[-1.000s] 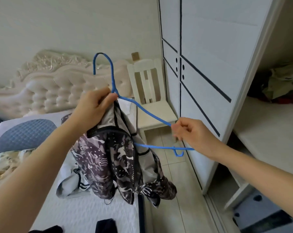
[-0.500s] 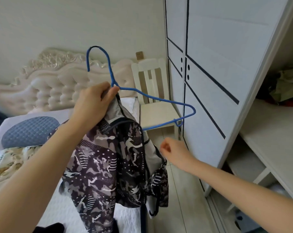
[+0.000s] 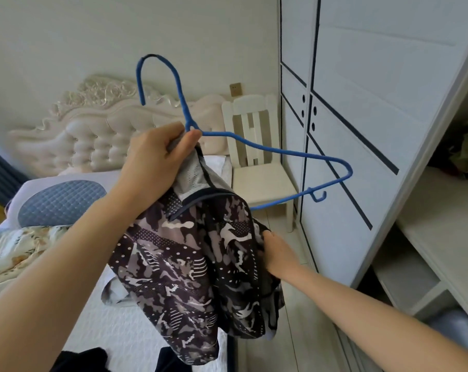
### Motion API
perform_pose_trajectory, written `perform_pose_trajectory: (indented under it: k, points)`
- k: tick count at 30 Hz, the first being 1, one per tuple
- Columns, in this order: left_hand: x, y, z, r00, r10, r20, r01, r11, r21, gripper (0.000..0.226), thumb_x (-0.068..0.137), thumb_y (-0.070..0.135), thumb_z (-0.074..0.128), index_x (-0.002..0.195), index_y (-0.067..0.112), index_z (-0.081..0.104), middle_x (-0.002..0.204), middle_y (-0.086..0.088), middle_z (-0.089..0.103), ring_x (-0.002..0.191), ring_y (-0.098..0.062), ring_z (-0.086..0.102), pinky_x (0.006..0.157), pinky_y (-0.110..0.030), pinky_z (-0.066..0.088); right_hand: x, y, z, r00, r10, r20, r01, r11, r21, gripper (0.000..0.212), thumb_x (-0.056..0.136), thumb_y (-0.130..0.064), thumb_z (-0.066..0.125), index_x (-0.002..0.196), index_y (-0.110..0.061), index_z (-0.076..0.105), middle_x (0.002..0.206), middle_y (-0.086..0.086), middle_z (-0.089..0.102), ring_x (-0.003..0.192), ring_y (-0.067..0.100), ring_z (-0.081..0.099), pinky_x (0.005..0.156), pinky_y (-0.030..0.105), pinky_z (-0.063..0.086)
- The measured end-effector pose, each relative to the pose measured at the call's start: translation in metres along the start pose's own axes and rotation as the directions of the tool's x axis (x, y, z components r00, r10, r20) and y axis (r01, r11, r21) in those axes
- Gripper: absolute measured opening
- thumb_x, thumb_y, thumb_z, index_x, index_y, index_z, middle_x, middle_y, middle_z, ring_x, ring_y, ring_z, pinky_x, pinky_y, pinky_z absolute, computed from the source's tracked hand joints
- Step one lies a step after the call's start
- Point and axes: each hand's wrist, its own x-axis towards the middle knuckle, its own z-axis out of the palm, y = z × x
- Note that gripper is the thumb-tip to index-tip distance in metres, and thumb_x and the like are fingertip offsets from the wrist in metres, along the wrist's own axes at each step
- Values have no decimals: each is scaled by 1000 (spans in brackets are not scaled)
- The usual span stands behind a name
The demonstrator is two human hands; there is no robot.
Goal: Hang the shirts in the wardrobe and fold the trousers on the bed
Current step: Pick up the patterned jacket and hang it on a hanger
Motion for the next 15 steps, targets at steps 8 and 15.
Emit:
perform_pose_trajectory:
  k: [8, 15]
  points:
    - [-19, -71, -6, 999, -47, -11, 48, 992, 113, 51, 101, 34, 50, 62, 4, 34, 52, -1, 26, 48, -17, 26, 49, -22, 25, 22, 21, -70, 999, -16, 30, 7, 961, 277, 51, 90, -27, 69, 55, -18, 32, 56, 0, 26, 56, 14, 25, 52, 28, 17]
    - [-34, -102, -7, 1000, -7, -7, 8, 996, 92, 47, 98, 36, 49, 59, 20, 28, 48, 6, 23, 44, -6, 28, 49, -28, 28, 37, -2, -142, 991, -117, -65, 120, 991, 52, 24, 74, -30, 83, 77, -13, 66, 72, -2, 59, 69, 11, 52, 58, 21, 36]
